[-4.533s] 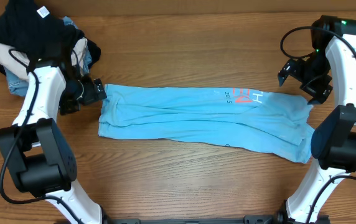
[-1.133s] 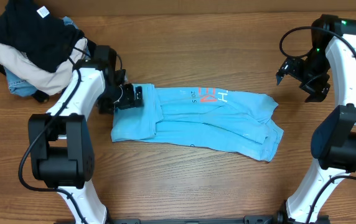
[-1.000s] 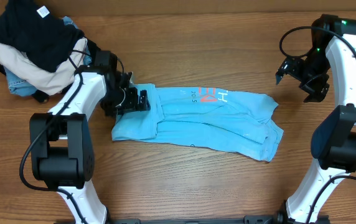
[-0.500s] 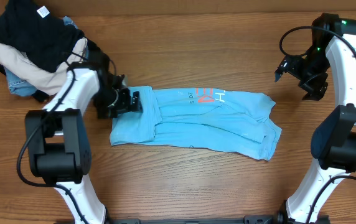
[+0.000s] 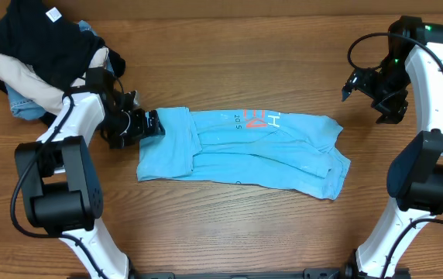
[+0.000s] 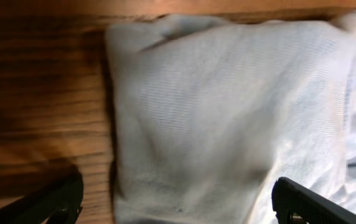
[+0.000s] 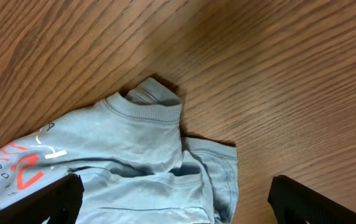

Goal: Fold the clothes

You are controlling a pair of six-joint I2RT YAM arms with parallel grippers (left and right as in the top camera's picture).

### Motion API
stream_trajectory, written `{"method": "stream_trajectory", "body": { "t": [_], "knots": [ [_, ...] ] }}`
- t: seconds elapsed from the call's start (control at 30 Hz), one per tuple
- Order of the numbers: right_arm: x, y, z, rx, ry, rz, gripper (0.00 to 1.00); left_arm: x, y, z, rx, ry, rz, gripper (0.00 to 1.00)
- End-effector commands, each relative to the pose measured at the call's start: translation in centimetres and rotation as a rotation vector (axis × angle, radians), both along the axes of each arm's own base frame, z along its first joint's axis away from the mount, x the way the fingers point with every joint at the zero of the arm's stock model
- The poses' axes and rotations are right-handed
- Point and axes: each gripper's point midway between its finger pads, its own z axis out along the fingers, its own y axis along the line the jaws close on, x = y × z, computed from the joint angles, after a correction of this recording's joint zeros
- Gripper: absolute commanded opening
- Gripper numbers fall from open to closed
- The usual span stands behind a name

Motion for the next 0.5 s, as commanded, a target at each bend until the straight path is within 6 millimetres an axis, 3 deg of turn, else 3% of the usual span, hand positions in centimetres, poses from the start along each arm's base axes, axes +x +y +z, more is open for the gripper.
{"method": "stream_trajectory", "body": {
  "t": [0.0, 0.13, 0.2, 0.23, 0.27, 0.3, 0.37, 0.47],
  "knots": [
    [0.2, 0.0, 1.1, -0.003, -0.034, 0.001, 1.00, -2.8, -2.0, -2.9, -0.093, 0.082, -0.027, 0.99],
    [0.1, 0.1, 1.1, 0.004, -0.033, 0.001, 1.00, -3.6, -4.7, -3.5, -0.160, 0.075, -0.064, 0.95],
    [0.0, 0.1, 1.1, 0.005, -0.029, 0.001, 1.00, -3.8, -5.4, -3.5, -0.159, 0.079, -0.085, 0.88],
    [0.0, 0.1, 1.1, 0.005, -0.029, 0.001, 1.00, -3.9, -5.7, -3.5, -0.159, 0.080, -0.092, 0.80],
    [0.0, 0.1, 1.1, 0.005, -0.027, 0.001, 1.00, -3.9, -5.7, -3.5, -0.158, 0.082, -0.087, 0.64],
    [-0.1, 0.1, 1.1, 0.005, -0.025, 0.002, 1.00, -3.8, -5.7, -3.5, -0.158, 0.081, -0.081, 0.39],
    [-0.2, 0.1, 1.0, 0.006, -0.020, 0.002, 1.00, -3.5, -4.9, -3.8, -0.113, 0.085, -0.059, 0.07],
    [-0.2, 0.1, 0.9, 0.006, -0.020, 0.005, 1.00, -3.5, -2.5, -3.4, -0.002, 0.127, -0.034, 0.04]
  ]
}}
